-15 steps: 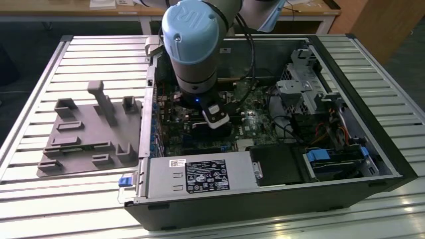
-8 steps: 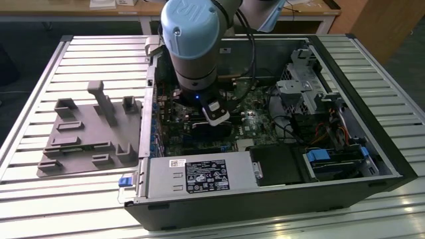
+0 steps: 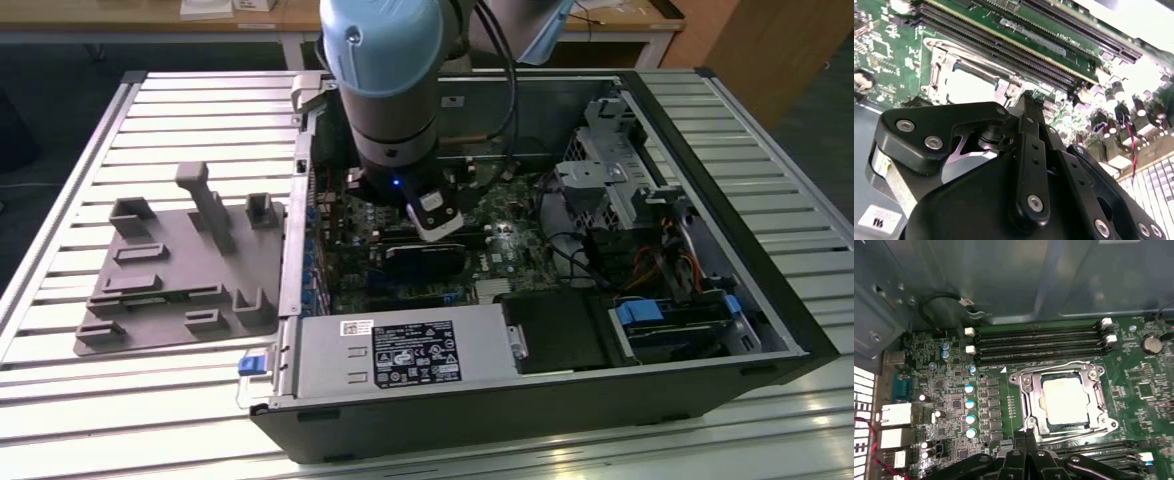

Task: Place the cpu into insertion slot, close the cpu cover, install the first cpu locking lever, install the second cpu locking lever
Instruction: 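Install the second cpu locking lever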

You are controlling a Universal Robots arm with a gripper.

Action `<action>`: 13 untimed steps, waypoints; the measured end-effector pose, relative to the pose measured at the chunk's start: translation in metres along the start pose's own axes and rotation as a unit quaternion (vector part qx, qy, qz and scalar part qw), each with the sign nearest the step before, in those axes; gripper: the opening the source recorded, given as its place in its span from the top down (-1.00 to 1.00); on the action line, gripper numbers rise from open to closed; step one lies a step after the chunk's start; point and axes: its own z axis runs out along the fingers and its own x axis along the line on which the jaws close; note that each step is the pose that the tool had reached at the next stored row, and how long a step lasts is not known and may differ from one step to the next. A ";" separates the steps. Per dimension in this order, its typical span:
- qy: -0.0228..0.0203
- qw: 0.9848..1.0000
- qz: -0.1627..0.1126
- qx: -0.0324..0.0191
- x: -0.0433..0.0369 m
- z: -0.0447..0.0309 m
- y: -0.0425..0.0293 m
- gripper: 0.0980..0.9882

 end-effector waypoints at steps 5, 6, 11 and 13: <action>-0.002 1.000 -0.001 0.013 -0.0004 -0.0081 0.0028 0.99; -0.002 1.000 -0.002 0.020 -0.0005 -0.0087 0.0030 0.99; -0.003 1.000 -0.002 0.026 -0.0034 -0.0090 0.0036 0.99; -0.003 1.000 -0.002 0.026 -0.0080 -0.0087 0.0040 0.99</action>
